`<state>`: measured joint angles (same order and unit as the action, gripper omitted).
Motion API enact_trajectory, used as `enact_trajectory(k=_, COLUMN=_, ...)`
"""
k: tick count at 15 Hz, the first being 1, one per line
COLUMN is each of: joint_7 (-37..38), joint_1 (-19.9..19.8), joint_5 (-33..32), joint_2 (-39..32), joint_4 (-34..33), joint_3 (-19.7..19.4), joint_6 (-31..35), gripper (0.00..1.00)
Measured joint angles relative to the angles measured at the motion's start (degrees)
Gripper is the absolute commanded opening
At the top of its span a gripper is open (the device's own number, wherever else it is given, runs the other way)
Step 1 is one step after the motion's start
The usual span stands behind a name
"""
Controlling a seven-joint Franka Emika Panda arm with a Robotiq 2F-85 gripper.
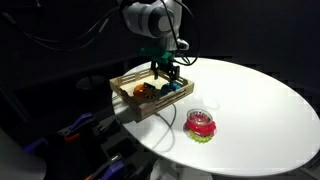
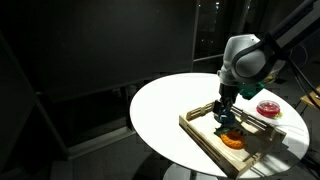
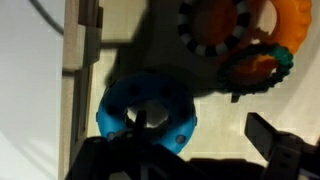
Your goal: Pick up the blue ring from the tray and put it on the table
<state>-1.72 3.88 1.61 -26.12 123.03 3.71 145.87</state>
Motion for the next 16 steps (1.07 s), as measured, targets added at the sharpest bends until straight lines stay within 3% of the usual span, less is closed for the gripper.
enact_trajectory(k=2, joint_7=0.25, joint_1=0.04, joint_5=0.0, joint_2=-0.02, joint_4=0.39, joint_3=-0.1, joint_6=0.56, gripper=0.97)
enact_trajectory(k=3, joint_7=0.34, joint_1=0.09, joint_5=-0.01, joint_2=-0.04, joint_4=0.49, joint_3=-0.16, joint_6=0.75, gripper=0.79)
enact_trajectory(k=5, joint_7=0.45, joint_1=0.21, joint_5=-0.03, joint_2=-0.16, joint_4=0.62, joint_3=-0.28, joint_6=1.03, gripper=0.7)
enact_trajectory(k=12, joint_7=0.62, joint_1=0.96, joint_5=-0.11, joint_2=-0.63, joint_4=0.66, joint_3=-0.9, joint_6=1.32, gripper=0.11)
enact_trajectory(k=13, joint_7=0.66, joint_1=1.0, joint_5=-0.27, joint_2=-0.61, joint_4=0.61, joint_3=-0.97, joint_6=1.35, gripper=0.07)
enact_trajectory(k=16, joint_7=1.28, joint_1=1.15, joint_5=-0.83, joint_2=-0.25, joint_4=0.46, joint_3=-1.02, joint_6=1.36, gripper=0.07)
